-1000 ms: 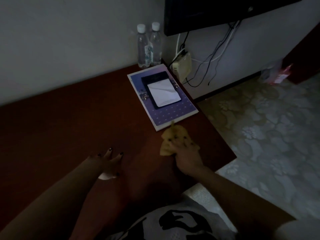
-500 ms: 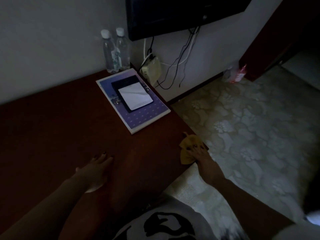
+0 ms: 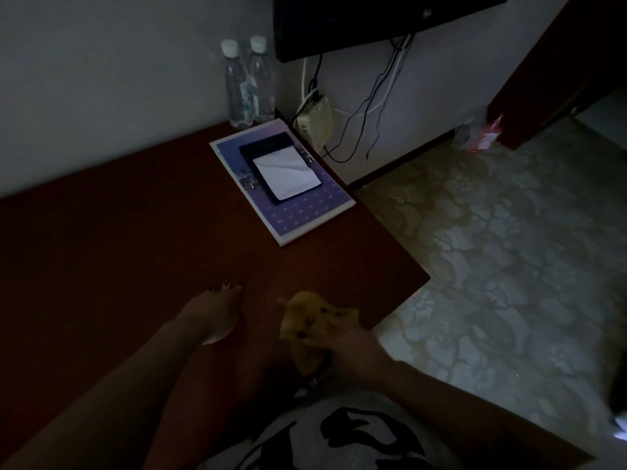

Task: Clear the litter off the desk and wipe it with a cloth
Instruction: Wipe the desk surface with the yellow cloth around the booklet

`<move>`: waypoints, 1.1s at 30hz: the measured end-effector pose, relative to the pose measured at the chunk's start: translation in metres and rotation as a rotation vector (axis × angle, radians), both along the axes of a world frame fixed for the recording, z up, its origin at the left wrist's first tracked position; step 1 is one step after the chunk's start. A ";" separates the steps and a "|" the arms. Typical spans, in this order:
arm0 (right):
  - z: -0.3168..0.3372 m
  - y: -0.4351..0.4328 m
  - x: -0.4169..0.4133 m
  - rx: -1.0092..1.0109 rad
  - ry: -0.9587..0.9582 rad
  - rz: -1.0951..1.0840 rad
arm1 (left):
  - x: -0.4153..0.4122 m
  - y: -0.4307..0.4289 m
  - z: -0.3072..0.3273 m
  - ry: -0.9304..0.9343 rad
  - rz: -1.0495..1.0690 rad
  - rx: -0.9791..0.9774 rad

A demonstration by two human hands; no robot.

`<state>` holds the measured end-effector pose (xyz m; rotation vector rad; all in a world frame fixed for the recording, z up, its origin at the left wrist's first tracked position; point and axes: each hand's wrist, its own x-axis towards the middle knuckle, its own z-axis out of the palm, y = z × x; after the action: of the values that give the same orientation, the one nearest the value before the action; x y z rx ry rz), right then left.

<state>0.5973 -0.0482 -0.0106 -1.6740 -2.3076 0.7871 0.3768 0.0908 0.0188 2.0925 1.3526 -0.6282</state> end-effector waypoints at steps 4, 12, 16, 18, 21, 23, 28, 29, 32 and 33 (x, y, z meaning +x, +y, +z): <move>-0.002 0.006 0.002 0.063 -0.091 0.248 | 0.003 0.003 0.001 0.020 -0.003 -0.010; 0.011 0.060 0.111 -0.055 -0.081 -0.170 | -0.030 -0.017 -0.009 -0.061 0.028 -0.063; 0.000 0.092 0.115 -0.034 -0.070 -0.377 | -0.044 -0.028 -0.010 -0.153 0.153 -0.035; -0.004 0.102 0.095 0.042 -0.151 -0.415 | -0.046 -0.027 -0.008 -0.203 0.217 -0.033; -0.002 0.107 0.054 0.175 -0.123 -0.247 | -0.041 -0.017 -0.005 -0.262 0.305 0.013; 0.003 0.106 0.026 0.168 -0.084 -0.068 | -0.034 -0.007 -0.003 -0.304 0.381 0.050; -0.005 0.083 -0.029 0.102 0.084 0.372 | -0.024 0.008 -0.002 -0.403 0.567 0.026; -0.011 0.078 -0.031 0.059 0.048 0.481 | -0.024 0.010 -0.002 -0.405 0.579 0.020; -0.021 0.083 -0.007 -0.019 0.044 0.491 | -0.023 0.015 -0.003 -0.404 0.619 0.031; -0.020 0.089 0.006 -0.040 0.070 0.430 | -0.022 0.018 -0.002 -0.398 0.630 0.034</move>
<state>0.6037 0.0410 -0.0308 -1.1488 -2.6516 0.9548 0.3548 0.1087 0.0165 1.5603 1.6533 0.0717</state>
